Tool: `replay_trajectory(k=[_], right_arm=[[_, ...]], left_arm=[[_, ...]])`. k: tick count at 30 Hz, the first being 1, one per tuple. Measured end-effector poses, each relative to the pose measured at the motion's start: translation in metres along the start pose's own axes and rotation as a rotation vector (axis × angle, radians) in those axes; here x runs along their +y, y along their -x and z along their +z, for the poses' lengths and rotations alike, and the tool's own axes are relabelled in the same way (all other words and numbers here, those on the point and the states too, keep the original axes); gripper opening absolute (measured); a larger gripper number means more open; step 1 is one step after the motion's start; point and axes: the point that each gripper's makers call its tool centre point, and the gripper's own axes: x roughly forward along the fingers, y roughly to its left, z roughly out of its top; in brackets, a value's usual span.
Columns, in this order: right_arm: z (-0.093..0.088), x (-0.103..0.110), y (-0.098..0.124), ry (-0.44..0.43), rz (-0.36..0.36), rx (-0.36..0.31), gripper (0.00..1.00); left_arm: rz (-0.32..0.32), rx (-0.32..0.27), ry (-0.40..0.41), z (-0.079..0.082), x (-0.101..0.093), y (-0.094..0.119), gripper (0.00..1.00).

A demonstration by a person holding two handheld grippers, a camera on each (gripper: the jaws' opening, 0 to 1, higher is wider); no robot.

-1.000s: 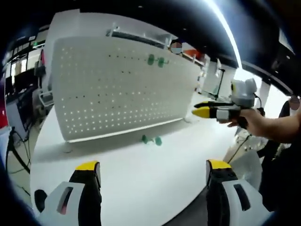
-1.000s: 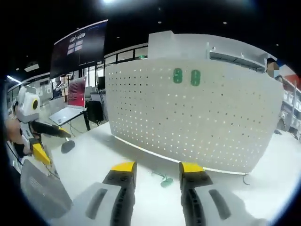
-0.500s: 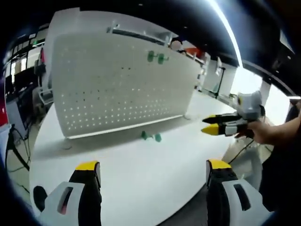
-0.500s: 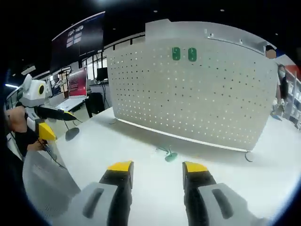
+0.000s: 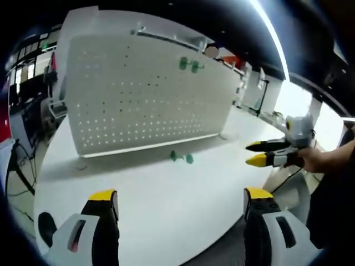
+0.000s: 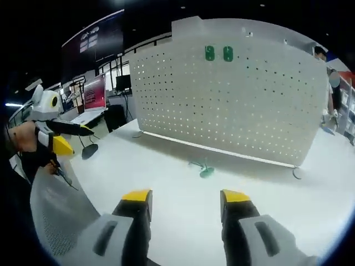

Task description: Insert the hook assembly into the mounting plate slot until the hook locks in place.

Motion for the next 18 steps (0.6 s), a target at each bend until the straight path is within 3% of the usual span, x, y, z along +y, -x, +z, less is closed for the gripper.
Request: replay_trajectory(k=[7,18], right_arm=[[-0.003,-0.001,-0.001,-0.004,-0.014,0.016,0.57],[-0.015,0.001,-0.001,0.012,-0.015,0.034,0.58]], left_arm=[[-0.006,-0.006,0.014,0.001,0.003,-0.001,0.95],[-0.002,0.014,0.018,-0.004,0.009,-0.006,0.94]])
